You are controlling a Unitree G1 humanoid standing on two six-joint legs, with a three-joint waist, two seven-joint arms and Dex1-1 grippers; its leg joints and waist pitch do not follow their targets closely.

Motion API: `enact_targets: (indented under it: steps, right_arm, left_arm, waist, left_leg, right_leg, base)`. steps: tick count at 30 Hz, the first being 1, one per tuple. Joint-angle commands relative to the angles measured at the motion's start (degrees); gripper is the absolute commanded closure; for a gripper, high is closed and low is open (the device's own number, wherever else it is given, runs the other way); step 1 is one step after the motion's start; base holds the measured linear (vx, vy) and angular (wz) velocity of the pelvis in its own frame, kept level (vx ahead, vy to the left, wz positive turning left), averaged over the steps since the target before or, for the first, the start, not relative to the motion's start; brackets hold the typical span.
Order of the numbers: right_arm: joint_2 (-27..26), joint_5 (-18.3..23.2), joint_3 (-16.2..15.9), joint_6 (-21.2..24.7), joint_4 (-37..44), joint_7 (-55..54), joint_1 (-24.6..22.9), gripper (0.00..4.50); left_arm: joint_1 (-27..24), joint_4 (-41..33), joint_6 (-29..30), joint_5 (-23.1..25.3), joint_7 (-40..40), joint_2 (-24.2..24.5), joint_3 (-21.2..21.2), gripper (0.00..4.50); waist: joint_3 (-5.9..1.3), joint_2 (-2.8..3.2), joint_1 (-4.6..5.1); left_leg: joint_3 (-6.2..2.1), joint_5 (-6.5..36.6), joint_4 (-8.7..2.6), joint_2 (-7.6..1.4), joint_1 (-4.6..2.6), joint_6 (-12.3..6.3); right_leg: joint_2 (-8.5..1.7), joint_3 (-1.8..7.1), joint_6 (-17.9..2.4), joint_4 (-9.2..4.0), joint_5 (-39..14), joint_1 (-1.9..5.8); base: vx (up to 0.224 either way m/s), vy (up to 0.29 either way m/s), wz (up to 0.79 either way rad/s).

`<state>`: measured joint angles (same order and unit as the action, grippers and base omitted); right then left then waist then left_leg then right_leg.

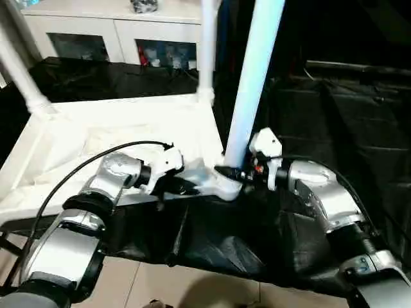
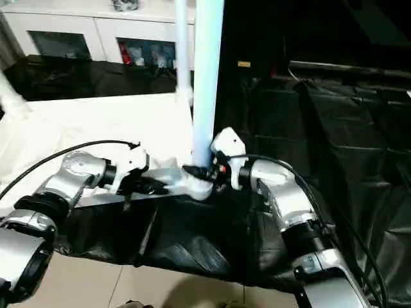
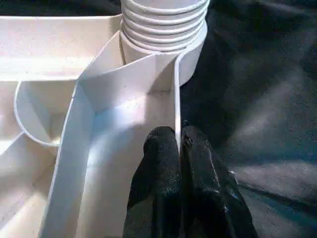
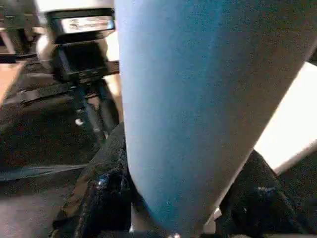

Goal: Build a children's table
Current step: Insert table leg to table base

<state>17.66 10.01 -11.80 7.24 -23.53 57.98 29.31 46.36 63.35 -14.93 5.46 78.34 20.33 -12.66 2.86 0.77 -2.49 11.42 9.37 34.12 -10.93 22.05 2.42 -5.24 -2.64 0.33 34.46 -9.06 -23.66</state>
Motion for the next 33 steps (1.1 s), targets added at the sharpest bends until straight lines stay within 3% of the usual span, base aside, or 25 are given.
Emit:
enact_targets:
  steps: [1, 5, 10, 14, 18, 21, 22, 24, 25, 26, 28, 33]
  right_arm:
    - [0.42, -1.17, -4.96, 2.11, -2.14, 3.44, -3.28, 2.64]
    - [1.15, -0.75, -6.54, 1.50, -0.20, 7.03, -4.92, 2.64]
    - [0.37, -1.41, -6.87, 0.68, -0.43, 7.37, -5.45, 2.64]
    - [-1.84, -1.95, -3.99, 0.99, -4.29, 1.68, -3.19, 2.64]
    - [-4.08, -3.26, -1.26, 0.41, -9.21, -6.64, -0.25, 2.64]
    - [-7.37, -4.35, 2.45, 1.20, -17.62, -19.49, 4.94, 2.64]
    - [-7.81, -4.35, 2.93, 1.51, -18.76, -21.13, 5.64, 2.64]
    - [-8.49, -4.33, 3.71, 1.69, -20.45, -23.89, 6.57, 2.64]
    - [-9.20, -4.68, 4.56, 1.17, -22.51, -27.55, 7.63, 2.64]
    - [-9.23, -4.68, 4.61, 1.17, -22.58, -27.69, 7.66, 2.64]
    - [-10.47, -4.39, 6.09, 0.94, -24.49, -31.28, 8.46, 2.64]
    - [-12.12, -3.65, 6.86, 1.61, -25.98, -31.88, 8.75, 2.64]
  left_arm:
    - [0.22, -3.36, -1.60, -1.49, 5.51, -0.24, -0.82, 4.50]
    - [0.31, -4.43, -0.91, -1.82, 9.20, 0.35, -1.41, 4.50]
    - [1.18, -3.74, -0.67, -1.53, 6.91, 0.07, -0.74, 4.50]
    - [2.53, -2.71, 0.88, -0.30, -0.46, -0.85, 0.29, 4.50]
    - [3.59, -2.56, 2.60, 0.76, -6.47, -1.80, 0.56, 4.50]
    - [6.05, -1.91, 8.47, 2.15, -20.01, -4.91, 1.71, 4.50]
    - [6.38, -1.94, 9.46, 2.04, -21.96, -5.62, 2.07, 4.50]
    - [6.66, -2.21, 11.12, 1.78, -24.45, -6.74, 2.60, 4.50]
    - [6.87, -2.57, 12.77, 2.19, -28.60, -8.13, 2.78, 4.50]
    - [6.87, -2.59, 12.82, 2.21, -28.75, -8.19, 2.78, 4.50]
    - [6.61, -2.77, 14.11, 3.02, -33.11, -10.02, 2.53, 4.50]
    - [5.49, -3.45, 13.40, 2.88, -30.84, -10.98, 1.74, 4.50]
  waist:
    - [-3.50, 0.02, -0.46]
    - [-3.45, -0.11, -0.88]
    - [-3.30, 0.05, -0.93]
    - [-3.10, -0.01, -0.67]
    - [-2.85, -0.11, 0.09]
    - [-2.88, 0.00, 1.10]
    - [-2.94, -0.19, 1.37]
    - [-3.03, 0.00, 1.29]
    - [-3.06, -0.16, 1.49]
    - [-3.12, -0.03, 1.40]
    - [-3.26, -0.42, 1.27]
    - [-3.42, -0.31, 0.92]
  left_leg:
    - [-1.08, 22.63, -4.82, -2.45, -1.63, -0.20]
    - [-1.12, 24.09, -5.01, -2.54, -1.73, 0.49]
    - [-1.33, 25.94, -5.08, -2.41, -1.84, 1.46]
    - [-1.47, 27.38, -5.12, -2.41, -1.98, 1.97]
    - [-2.17, 30.45, -5.04, -2.01, -2.31, 3.18]
    - [-2.59, 32.05, -5.19, -1.99, -2.21, 3.88]
    - [-2.63, 31.95, -5.02, -1.88, -2.41, 3.89]
    - [-2.44, 31.11, -5.04, -1.85, -2.38, 2.98]
    - [-2.49, 30.21, -5.38, -2.01, -1.74, 2.79]
    - [-2.44, 30.09, -5.47, -1.97, -1.77, 2.80]
    - [-1.97, 29.89, -5.14, -1.77, -2.15, 2.15]
    - [-1.67, 26.34, -5.15, -1.77, -1.69, 0.69]
  right_leg:
    - [-2.83, 1.84, -13.87, -4.51, -19.05, 2.07]
    - [-2.92, 1.90, -13.55, -4.57, -19.83, 1.91]
    - [-3.08, 1.91, -12.77, -4.87, -22.93, 1.69]
    - [-3.10, 1.94, -12.31, -5.08, -25.09, 1.31]
    - [-3.32, 1.39, -9.02, -6.09, -33.93, 1.09]
    - [-3.22, 0.89, -8.02, -6.21, -35.14, 0.95]
    - [-3.22, 0.75, -8.22, -6.36, -34.76, 0.92]
    - [-3.21, 0.74, -8.43, -6.70, -33.24, 1.03]
    - [-3.10, 0.68, -8.91, -6.41, -30.43, 1.55]
    - [-2.96, 0.61, -9.45, -6.30, -28.28, 1.52]
    - [-2.98, 0.87, -10.30, -6.39, -26.56, 1.15]
    - [-2.92, 1.12, -11.14, -6.04, -22.53, 1.66]
  base:
    - [0.000, 0.000, 0.00]
    - [0.000, 0.000, 0.00]
    - [0.000, 0.000, 0.00]
    - [0.000, 0.000, 0.00]
    - [-0.013, 0.001, -0.01]
    - [0.000, 0.000, 0.00]
    - [0.000, 0.000, 0.00]
    - [0.000, 0.000, 0.00]
    - [0.000, 0.000, 0.00]
    - [0.000, 0.000, 0.00]
    - [0.000, 0.000, 0.00]
    - [0.000, 0.000, 0.00]
